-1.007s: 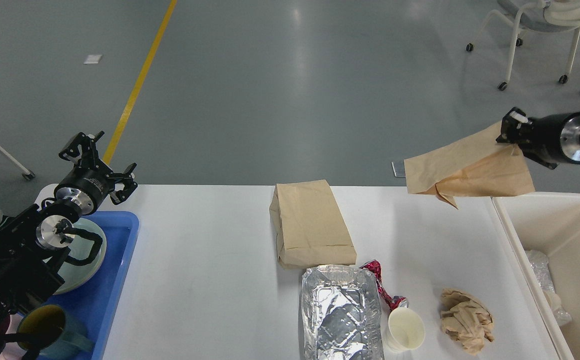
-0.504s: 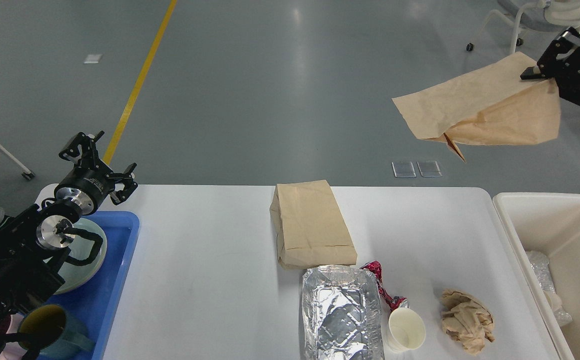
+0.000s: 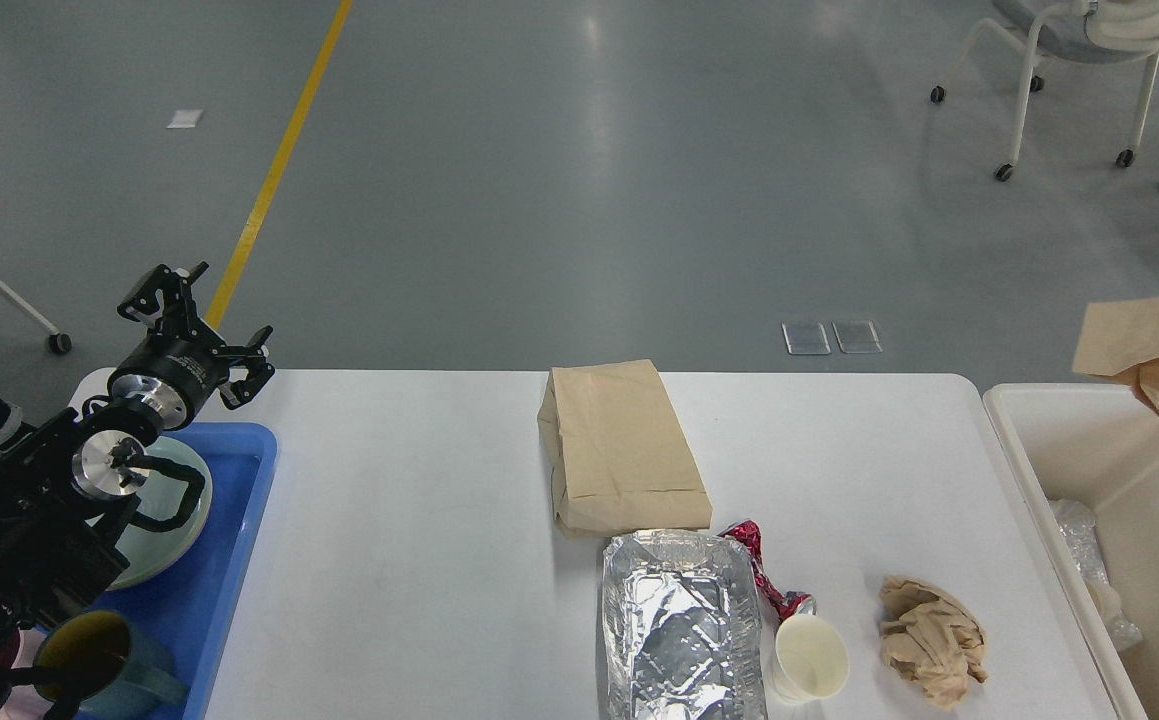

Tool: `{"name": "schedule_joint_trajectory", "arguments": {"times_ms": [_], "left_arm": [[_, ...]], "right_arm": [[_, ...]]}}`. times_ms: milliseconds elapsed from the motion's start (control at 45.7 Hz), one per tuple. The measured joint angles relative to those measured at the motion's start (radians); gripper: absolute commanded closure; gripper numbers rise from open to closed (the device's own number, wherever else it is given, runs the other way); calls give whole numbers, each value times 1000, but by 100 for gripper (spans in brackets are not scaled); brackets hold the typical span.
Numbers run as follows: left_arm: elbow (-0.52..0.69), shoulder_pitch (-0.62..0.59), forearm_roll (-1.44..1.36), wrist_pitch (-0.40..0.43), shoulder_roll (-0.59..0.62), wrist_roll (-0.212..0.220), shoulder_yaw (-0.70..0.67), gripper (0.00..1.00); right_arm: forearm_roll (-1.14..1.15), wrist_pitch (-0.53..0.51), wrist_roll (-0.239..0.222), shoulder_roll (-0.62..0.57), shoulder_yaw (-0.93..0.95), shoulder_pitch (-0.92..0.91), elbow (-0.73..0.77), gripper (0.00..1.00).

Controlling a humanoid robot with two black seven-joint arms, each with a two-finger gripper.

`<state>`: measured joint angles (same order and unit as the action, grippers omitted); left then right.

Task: Tidy desktop
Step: 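Lift the brown paper bag and drop it into the white bin, then move the right gripper over the upright brown paper bag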

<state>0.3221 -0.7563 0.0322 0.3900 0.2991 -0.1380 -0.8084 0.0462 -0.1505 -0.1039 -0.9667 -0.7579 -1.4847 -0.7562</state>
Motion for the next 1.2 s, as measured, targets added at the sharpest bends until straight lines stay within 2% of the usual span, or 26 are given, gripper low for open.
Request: {"name": "schedule_joint_trajectory", "arguments": {"times_ms": [175, 328, 350, 416, 438, 591, 810, 963, 1204], "left_arm": [[1, 0, 0, 0, 0, 0, 0, 3], [1, 0, 0, 0, 0, 0, 0, 3], [1, 0, 0, 0, 0, 0, 0, 3], [1, 0, 0, 0, 0, 0, 0, 3], [1, 0, 0, 0, 0, 0, 0, 3], [1, 0, 0, 0, 0, 0, 0, 3], [0, 0, 0, 0, 0, 0, 0, 3], [0, 0, 0, 0, 0, 0, 0, 3], [0, 0, 0, 0, 0, 0, 0, 3]], "right_arm": [[-2, 121, 1, 14, 8, 172, 44, 100], [-2, 184, 1, 46, 17, 325, 87, 98], [-1, 190, 1, 58, 17, 351, 103, 83], [-1, 197, 1, 93, 19, 409, 147, 18], [-1, 199, 1, 102, 19, 423, 158, 0], [-1, 208, 2, 137, 22, 474, 217, 0], [-2, 199, 3, 146, 22, 482, 215, 0], [-3, 194, 3, 199, 9, 482, 213, 0], [-8, 183, 0, 250, -11, 355, 202, 0]]}}
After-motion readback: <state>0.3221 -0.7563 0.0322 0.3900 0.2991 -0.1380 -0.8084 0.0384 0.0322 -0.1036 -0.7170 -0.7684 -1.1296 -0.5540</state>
